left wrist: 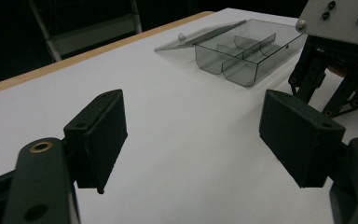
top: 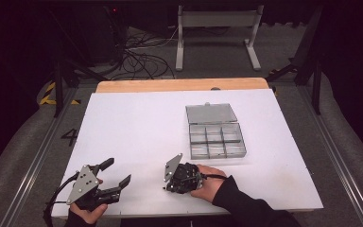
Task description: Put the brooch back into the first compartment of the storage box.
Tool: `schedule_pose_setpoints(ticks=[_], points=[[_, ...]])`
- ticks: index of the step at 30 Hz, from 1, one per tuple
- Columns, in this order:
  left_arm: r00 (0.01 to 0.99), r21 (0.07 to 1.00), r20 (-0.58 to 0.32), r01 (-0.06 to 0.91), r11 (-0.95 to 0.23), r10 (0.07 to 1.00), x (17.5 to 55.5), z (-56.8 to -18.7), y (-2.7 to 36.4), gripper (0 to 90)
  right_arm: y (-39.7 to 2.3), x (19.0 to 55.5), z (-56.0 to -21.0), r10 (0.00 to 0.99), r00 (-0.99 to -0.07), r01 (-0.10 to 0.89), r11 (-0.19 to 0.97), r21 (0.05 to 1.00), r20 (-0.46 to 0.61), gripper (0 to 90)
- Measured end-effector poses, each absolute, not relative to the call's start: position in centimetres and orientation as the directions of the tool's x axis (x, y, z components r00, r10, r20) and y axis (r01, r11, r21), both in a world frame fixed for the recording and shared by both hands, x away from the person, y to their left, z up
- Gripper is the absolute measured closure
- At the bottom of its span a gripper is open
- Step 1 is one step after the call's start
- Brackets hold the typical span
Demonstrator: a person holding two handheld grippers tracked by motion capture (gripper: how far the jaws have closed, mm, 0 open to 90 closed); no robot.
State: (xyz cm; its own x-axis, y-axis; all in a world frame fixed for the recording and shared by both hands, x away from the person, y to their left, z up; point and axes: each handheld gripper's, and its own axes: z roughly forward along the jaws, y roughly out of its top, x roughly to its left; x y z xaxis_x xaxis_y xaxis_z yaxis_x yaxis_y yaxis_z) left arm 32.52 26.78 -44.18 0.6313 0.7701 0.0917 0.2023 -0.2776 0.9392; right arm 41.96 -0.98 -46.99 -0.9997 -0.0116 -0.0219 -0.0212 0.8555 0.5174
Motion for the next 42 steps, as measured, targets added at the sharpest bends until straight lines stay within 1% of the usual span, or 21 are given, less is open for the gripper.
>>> schedule_pose_setpoints(ticks=[11,19,30,42], points=[[0.63,0.939,0.091,0.203,-0.277,0.771,32.5,-44.2,26.8,23.9,-1.4,42.1,-45.8,-0.012,-0.999,-0.032,0.836,0.548,-0.039,83.5],[0.63,0.939,0.09,0.205,-0.277,0.771,32.5,-44.2,26.8,24.0,-2.0,42.4,-44.4,0.005,-0.998,-0.03,0.818,0.575,-0.059,83.4],[0.631,0.938,0.095,0.202,-0.282,0.77,32.5,-44.2,26.8,24.0,-3.1,43.2,-42.5,0.044,-0.996,-0.015,0.8,0.599,-0.083,83.4],[0.63,0.938,0.091,0.205,-0.278,0.771,32.5,-44.2,26.7,24.0,-4.7,44.6,-40.7,0.111,-0.989,0.024,0.779,0.626,-0.101,83.4]])
